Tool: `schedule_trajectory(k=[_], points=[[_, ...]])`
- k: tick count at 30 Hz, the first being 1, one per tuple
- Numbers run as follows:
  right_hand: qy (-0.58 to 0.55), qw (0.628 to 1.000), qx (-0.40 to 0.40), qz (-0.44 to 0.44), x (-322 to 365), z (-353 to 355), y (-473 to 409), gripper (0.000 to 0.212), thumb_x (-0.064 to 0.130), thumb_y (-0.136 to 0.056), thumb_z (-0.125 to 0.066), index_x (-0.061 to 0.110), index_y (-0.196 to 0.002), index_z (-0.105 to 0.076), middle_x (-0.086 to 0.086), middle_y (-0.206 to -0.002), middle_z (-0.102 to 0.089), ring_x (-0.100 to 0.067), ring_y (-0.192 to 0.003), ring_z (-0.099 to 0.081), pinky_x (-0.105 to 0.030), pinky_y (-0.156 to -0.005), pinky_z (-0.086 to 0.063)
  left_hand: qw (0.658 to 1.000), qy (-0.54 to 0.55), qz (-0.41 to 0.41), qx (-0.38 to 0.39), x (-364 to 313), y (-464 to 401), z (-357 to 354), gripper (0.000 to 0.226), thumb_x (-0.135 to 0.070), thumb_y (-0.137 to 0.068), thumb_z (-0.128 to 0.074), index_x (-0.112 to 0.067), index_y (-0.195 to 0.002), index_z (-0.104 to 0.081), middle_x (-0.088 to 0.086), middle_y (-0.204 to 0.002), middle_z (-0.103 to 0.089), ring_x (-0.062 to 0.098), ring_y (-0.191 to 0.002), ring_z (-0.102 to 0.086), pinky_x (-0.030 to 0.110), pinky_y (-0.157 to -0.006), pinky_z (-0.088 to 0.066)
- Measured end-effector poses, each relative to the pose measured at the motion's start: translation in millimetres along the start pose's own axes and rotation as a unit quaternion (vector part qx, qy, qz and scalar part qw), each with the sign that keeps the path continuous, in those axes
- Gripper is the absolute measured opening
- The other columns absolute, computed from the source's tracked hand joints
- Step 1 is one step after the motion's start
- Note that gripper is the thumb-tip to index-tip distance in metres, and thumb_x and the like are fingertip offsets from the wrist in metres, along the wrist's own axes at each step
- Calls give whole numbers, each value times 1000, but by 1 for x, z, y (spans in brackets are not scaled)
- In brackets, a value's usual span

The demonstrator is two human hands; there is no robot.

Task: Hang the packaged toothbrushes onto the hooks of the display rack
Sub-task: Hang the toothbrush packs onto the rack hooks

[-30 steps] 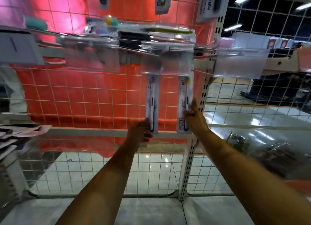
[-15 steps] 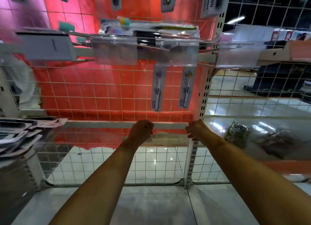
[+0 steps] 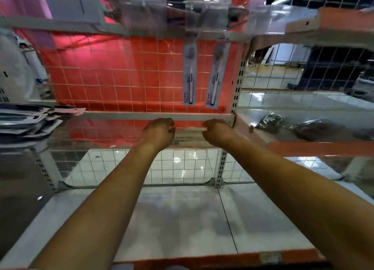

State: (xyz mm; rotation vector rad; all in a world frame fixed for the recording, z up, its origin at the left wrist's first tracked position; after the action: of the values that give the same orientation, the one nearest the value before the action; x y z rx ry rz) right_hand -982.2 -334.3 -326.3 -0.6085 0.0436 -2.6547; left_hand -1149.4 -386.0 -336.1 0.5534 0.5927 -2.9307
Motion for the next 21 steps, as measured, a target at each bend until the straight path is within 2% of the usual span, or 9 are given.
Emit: schedule_trajectory(k=[2, 5, 9, 12, 16, 21], points=[[22, 1000, 2, 0, 11, 2, 0, 31, 13, -93, -46, 15, -122, -56, -8, -119, -59, -20, -97, -55, -27, -81, -44, 1000, -1, 8, -2, 3, -1, 11, 28, -21, -94, -49, -11, -117, -60, 14, -114, -62, 30, -100, -58, 37, -86, -50], [47, 999, 26, 1, 35, 21, 2, 30, 15, -93, -47, 15, -122, -56, -7, -122, -58, -24, -109, -55, -32, -91, -44, 999, -15, 22, 44, -8, -5, 38, 27, -20, -95, -48, -12, -118, -59, 12, -115, -62, 29, -101, -58, 37, -88, -49], [57, 997, 44, 5, 59, 58, 9, 32, 14, -91, -49, 16, -122, -56, -7, -119, -60, -23, -105, -57, -30, -85, -46, 994, -20, 28, 103, -33, -7, 78, 23, -20, -95, -48, -14, -113, -60, 9, -113, -63, 26, -100, -59, 34, -85, -50], [40, 998, 58, 7, 74, 93, 20, 36, 12, -89, -51, 16, -125, -57, -7, -121, -60, -25, -107, -57, -28, -80, -43, 989, -18, 14, 145, -53, -3, 110, 29, -24, -95, -49, -14, -121, -58, 8, -121, -61, 27, -109, -55, 32, -90, -45], [48, 993, 111, 17, 95, 142, 41, 39, 16, -91, -49, 17, -130, -54, -6, -130, -57, -23, -114, -55, -33, -94, -43, 977, -61, -3, 204, -81, 5, 156, 35, -29, -95, -48, -19, -128, -54, 5, -128, -57, 23, -115, -53, 36, -95, -43], [42, 988, 149, 22, 122, 200, 68, 38, 20, -93, -47, 18, -130, -53, -8, -131, -56, -25, -116, -54, -36, -96, -45, 964, -69, 9, 256, -118, 14, 220, 35, -31, -97, -45, -20, -130, -52, 3, -130, -55, 21, -116, -52, 34, -93, -44]])
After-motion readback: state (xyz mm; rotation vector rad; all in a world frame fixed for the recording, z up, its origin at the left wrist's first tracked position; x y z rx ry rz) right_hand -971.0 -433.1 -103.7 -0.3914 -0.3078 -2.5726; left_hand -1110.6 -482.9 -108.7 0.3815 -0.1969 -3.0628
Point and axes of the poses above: each hand's wrist, its own y-axis away from the middle knuckle, its own z-axis out of the back of the hand, x = y × z, the point moved 2 cm from there along -y, towards the middle knuckle
